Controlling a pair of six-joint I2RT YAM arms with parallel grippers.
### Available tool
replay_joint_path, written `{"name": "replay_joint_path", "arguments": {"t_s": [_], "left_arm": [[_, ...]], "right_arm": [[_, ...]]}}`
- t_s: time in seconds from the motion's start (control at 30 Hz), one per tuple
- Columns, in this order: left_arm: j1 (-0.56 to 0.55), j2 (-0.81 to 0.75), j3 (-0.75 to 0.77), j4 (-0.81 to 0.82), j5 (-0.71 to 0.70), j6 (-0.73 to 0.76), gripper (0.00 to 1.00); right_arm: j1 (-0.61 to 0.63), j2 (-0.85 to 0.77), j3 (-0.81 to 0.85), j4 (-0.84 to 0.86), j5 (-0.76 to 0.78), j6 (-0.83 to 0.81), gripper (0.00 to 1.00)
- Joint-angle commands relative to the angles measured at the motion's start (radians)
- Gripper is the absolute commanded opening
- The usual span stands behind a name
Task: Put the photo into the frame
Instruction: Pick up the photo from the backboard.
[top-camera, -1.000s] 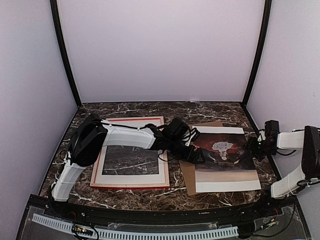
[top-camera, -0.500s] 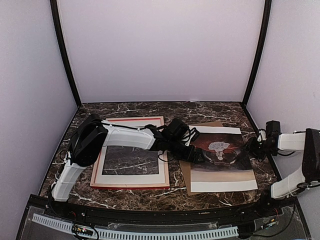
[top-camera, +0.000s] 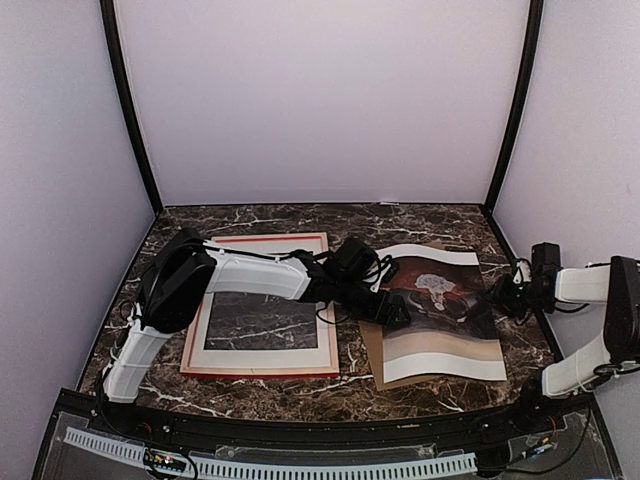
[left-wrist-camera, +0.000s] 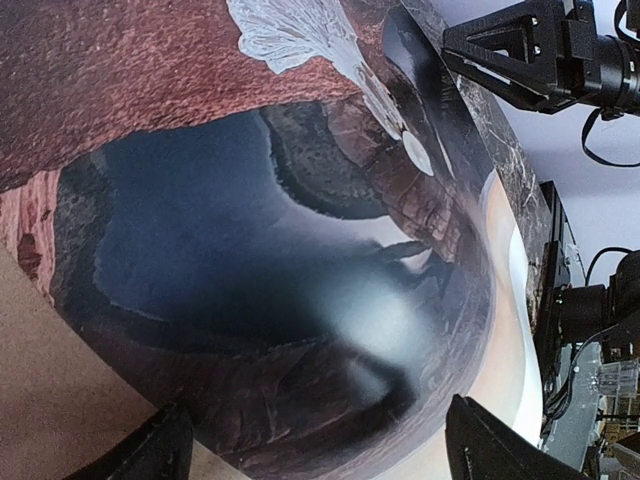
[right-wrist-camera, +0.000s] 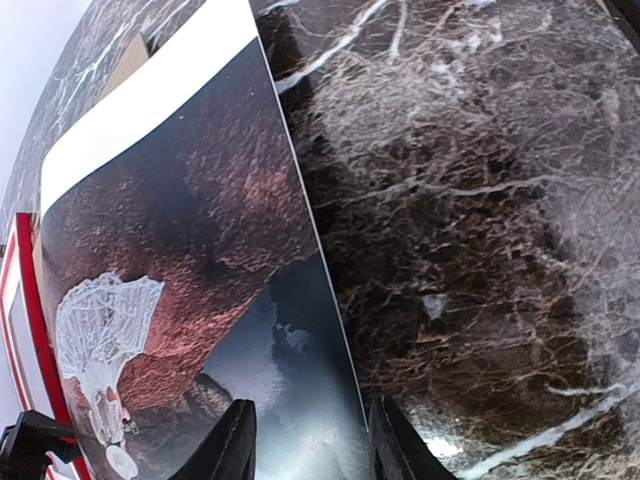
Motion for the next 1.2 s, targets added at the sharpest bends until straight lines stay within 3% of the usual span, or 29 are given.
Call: {"name": "replay_joint_path", "arguments": {"t_s": [0.0,0.67,0.97,1.17], "left_arm": [[-0.007,0.007,-0.041,-0.054,-0.034,-0.012,0.91],[-0.007,-0.003,-0.064,-0.039,-0.044,-0.02,0.91],[-0.007,-0.004,-0.069,-0.035,-0.045,-0.024,0.91],[-0.007,-0.004,-0.07,-0.032,-0.044,-0.026,0.91]], "right_arm": [[0.003,0.003,-0.01,-0.018,0.07,-0.005,0.39],[0.004,0.023,-0.033,-0.016,0.159,0.015,0.5],[0.005,0.026,-0.029,-0.026,0.174,0.02,0.62],[0.005,0.031,-0.035,-0.018,0.104,0.021,0.55]]}}
